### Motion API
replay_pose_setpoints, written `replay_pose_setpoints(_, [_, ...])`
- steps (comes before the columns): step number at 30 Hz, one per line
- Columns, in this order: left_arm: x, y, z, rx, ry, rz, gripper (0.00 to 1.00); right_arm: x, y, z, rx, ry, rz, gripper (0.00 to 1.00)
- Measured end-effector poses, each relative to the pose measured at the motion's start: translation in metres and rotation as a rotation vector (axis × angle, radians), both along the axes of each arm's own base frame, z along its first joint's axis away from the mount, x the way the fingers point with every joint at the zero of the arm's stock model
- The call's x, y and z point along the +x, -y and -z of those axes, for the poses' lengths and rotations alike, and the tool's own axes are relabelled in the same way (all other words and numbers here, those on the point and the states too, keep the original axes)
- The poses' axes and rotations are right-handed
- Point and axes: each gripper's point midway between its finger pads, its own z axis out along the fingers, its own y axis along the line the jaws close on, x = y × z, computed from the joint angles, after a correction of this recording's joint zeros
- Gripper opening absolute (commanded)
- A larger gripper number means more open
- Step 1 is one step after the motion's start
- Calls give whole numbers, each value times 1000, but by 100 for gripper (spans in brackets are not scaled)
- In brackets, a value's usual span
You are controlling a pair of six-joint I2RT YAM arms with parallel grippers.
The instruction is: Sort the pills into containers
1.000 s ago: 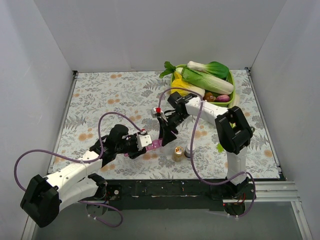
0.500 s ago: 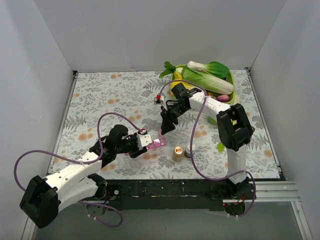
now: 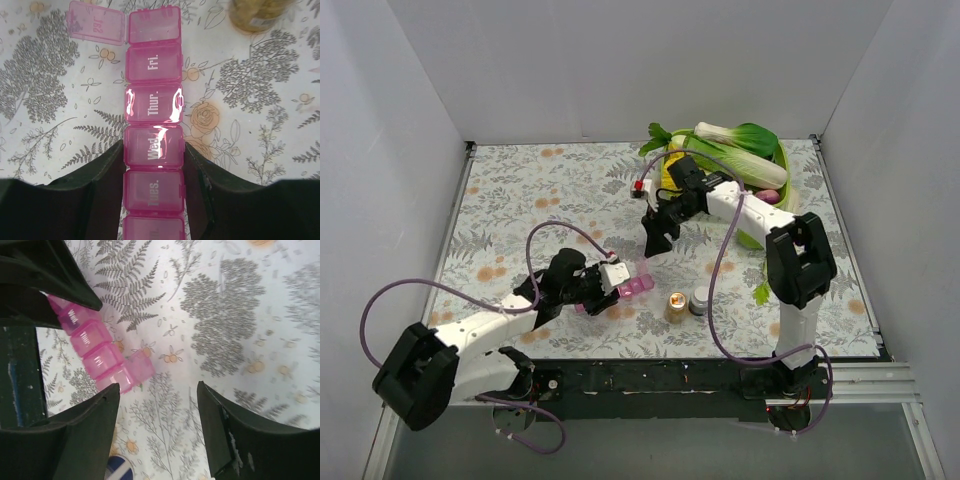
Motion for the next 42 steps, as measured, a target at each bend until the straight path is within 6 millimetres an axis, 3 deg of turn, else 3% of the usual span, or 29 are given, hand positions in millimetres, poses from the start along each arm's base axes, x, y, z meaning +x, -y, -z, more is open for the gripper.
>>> replay_pose_setpoints(5, [15, -3, 34, 73, -58, -59, 0, 21, 24, -54, 51, 213, 31, 75])
replay_pose_setpoints(7, [26, -3, 43, 91, -65, -86, 1, 19, 35, -77, 80, 294, 39, 76])
replay_pose_setpoints(9, [40, -2, 45, 92, -48, -117, 25, 6, 45, -92, 109, 361, 29, 77])
replay_pose_setpoints(11, [52, -1, 43, 84, -22, -146, 46, -9, 53, -94, 120, 393, 13, 77])
replay_pose_setpoints(12, [60, 0, 42, 80, -8, -164, 70, -16, 57, -91, 119, 397, 4, 77])
replay_pose_setpoints(19, [82, -2, 29, 47, 16, -257, 98, -46, 79, -57, 88, 403, -53, 78])
replay_pose_setpoints(22, [82, -2, 4, -8, 36, -289, 98, -59, 87, -62, 126, 461, -96, 78])
replay_pose_setpoints(26, [74, 5, -66, -192, 118, -277, 98, -76, 95, -82, 213, 563, -173, 79])
replay_pose_setpoints(29, [53, 17, -117, -393, 91, -244, 98, -82, 100, -84, 258, 594, -192, 79])
replay_pose_setpoints(31, [44, 23, -131, -479, 31, -240, 98, -86, 107, -76, 268, 569, -179, 82])
replay_pose_setpoints(35, [20, 42, -144, -625, -195, -202, 86, -88, 119, -61, 276, 526, -130, 85])
replay_pose_setpoints(39, [4, 55, -132, -635, -368, -195, 85, -88, 123, -58, 294, 524, -98, 87])
replay_pose_setpoints(42, [-20, 72, -123, -584, -394, -143, 85, -90, 125, -54, 310, 518, -83, 88])
